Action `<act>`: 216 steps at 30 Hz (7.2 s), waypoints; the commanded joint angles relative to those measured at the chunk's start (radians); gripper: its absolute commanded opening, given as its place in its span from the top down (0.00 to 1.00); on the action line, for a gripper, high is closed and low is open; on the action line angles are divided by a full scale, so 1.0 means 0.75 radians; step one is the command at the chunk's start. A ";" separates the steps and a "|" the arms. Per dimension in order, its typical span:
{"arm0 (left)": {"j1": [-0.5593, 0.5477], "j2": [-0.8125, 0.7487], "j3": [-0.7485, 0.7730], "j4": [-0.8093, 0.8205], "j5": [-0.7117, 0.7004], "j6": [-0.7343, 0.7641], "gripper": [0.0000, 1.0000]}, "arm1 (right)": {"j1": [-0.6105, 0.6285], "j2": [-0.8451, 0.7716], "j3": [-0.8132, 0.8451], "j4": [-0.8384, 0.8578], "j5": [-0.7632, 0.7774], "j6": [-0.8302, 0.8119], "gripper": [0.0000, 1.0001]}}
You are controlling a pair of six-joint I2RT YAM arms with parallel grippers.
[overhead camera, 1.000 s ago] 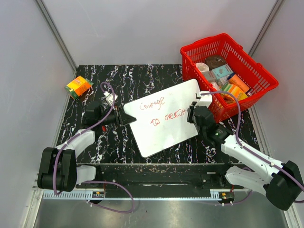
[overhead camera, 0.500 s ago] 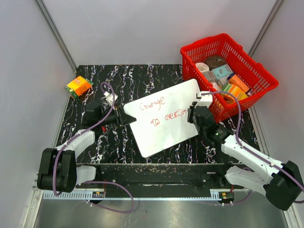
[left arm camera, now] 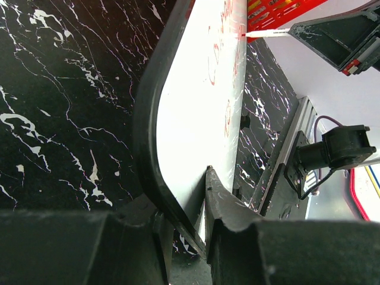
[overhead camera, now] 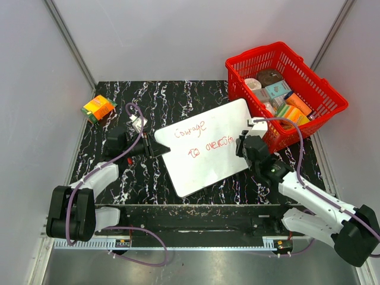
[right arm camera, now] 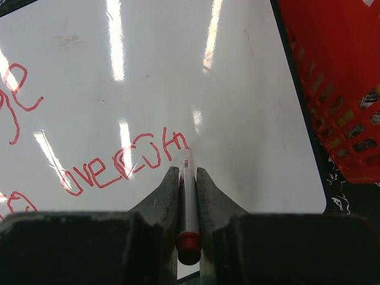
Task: Write a sentence on the whiteboard
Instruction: Write a sentence on the whiteboard, then place the whiteboard at the center of the board.
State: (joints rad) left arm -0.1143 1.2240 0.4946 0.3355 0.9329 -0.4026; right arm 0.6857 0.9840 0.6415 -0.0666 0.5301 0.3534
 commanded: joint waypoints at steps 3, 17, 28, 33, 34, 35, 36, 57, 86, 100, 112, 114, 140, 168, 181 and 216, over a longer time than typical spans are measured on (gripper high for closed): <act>-0.019 -0.006 -0.036 0.013 -0.231 0.306 1.00 | -0.012 -0.025 -0.037 -0.073 -0.036 0.036 1.00; -0.019 -0.067 -0.060 0.056 -0.264 0.228 0.46 | -0.012 -0.244 0.130 -0.132 -0.079 -0.009 1.00; -0.024 -0.198 -0.189 0.172 -0.283 -0.072 0.11 | -0.012 -0.314 0.141 -0.163 -0.087 -0.013 1.00; -0.075 -0.159 -0.367 0.463 -0.172 -0.306 0.11 | -0.014 -0.328 0.124 -0.165 -0.079 -0.015 1.00; -0.111 -0.151 -0.387 0.542 -0.180 -0.362 0.11 | -0.012 -0.330 0.126 -0.161 -0.079 -0.019 1.00; -0.134 -0.133 -0.434 0.595 -0.182 -0.391 0.11 | -0.012 -0.332 0.122 -0.163 -0.079 -0.019 1.00; -0.152 -0.121 -0.455 0.652 -0.184 -0.422 0.11 | -0.012 -0.332 0.124 -0.165 -0.081 -0.017 1.00; -0.326 0.408 -0.516 1.342 -0.229 -0.549 1.00 | -0.014 -0.377 0.090 -0.175 -0.101 -0.048 1.00; -0.285 -0.464 -0.527 0.087 -0.417 -0.212 1.00 | -0.014 -0.058 0.012 0.191 -0.257 -0.052 1.00; -0.283 -0.595 -0.565 -0.016 -0.499 -0.253 1.00 | -0.098 0.073 0.036 0.283 -0.373 -0.025 1.00; -0.283 -0.579 -0.567 0.007 -0.481 -0.249 1.00 | -0.168 0.138 0.055 0.330 -0.482 0.038 1.00; -0.283 -0.585 -0.567 0.005 -0.483 -0.249 1.00 | -0.170 0.148 0.055 0.336 -0.484 0.044 1.00; -0.283 -0.601 -0.569 -0.006 -0.485 -0.247 1.00 | -0.215 0.212 0.088 0.244 -0.392 0.081 1.00; -0.283 -0.601 -0.572 -0.004 -0.483 -0.244 1.00 | -0.225 0.218 0.094 0.187 -0.553 0.110 1.00; -0.283 -0.609 -0.572 -0.008 -0.489 -0.244 1.00 | -0.225 0.169 0.020 0.130 -0.517 0.116 1.00; -0.285 -0.611 -0.555 -0.063 -0.577 -0.249 0.90 | -0.225 -0.193 0.086 0.052 -0.459 0.063 1.00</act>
State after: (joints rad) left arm -0.3408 0.7609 0.0891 0.3817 0.6651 -0.6632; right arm 0.5205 0.8803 0.6697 0.0090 0.1967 0.4187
